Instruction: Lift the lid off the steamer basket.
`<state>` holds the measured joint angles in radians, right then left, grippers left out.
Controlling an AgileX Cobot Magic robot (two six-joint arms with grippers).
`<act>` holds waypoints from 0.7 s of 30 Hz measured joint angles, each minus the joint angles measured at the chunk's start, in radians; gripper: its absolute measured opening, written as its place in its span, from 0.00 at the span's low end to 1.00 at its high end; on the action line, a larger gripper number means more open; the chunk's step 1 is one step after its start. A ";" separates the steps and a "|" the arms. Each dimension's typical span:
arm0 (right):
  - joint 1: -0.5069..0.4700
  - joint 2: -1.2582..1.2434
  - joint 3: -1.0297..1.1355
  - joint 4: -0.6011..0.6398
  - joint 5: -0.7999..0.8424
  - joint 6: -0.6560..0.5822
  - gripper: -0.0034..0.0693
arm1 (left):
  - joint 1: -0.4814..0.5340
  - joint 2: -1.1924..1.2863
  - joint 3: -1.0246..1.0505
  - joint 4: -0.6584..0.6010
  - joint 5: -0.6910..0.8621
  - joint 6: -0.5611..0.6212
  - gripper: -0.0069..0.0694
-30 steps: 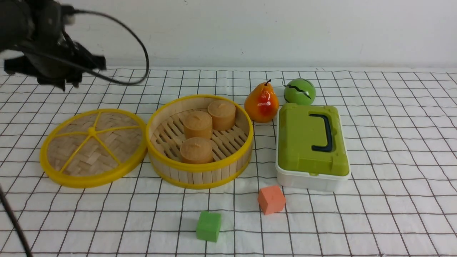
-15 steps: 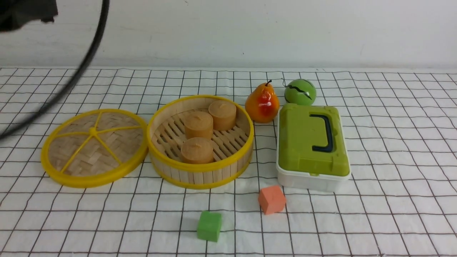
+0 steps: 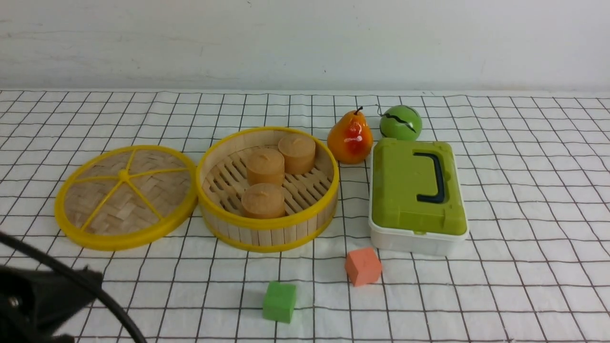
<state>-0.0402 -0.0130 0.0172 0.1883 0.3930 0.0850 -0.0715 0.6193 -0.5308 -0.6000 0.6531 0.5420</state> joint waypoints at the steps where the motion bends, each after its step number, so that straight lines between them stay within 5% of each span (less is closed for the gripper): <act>1: 0.000 0.000 0.000 0.000 0.000 0.000 0.38 | 0.000 -0.012 0.014 0.011 0.003 0.018 0.07; 5: 0.000 0.000 0.000 0.000 0.000 0.000 0.38 | -0.003 -0.072 0.027 0.026 -0.057 0.106 0.07; 12: 0.000 0.000 0.000 0.000 0.000 0.000 0.38 | -0.009 -0.300 0.255 -0.048 -0.542 0.166 0.07; 17: 0.000 0.000 0.000 0.000 0.000 0.000 0.38 | -0.009 -0.581 0.452 -0.060 -0.688 0.206 0.07; 19: 0.000 0.000 0.000 0.000 0.000 0.000 0.38 | -0.004 -0.621 0.505 -0.010 -0.705 0.148 0.07; 21: 0.000 0.000 0.000 0.000 0.000 0.000 0.38 | 0.014 -0.628 0.547 0.101 -0.710 -0.037 0.07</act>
<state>-0.0402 -0.0130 0.0172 0.1883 0.3933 0.0850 -0.0571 -0.0088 0.0163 -0.4987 -0.0565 0.5054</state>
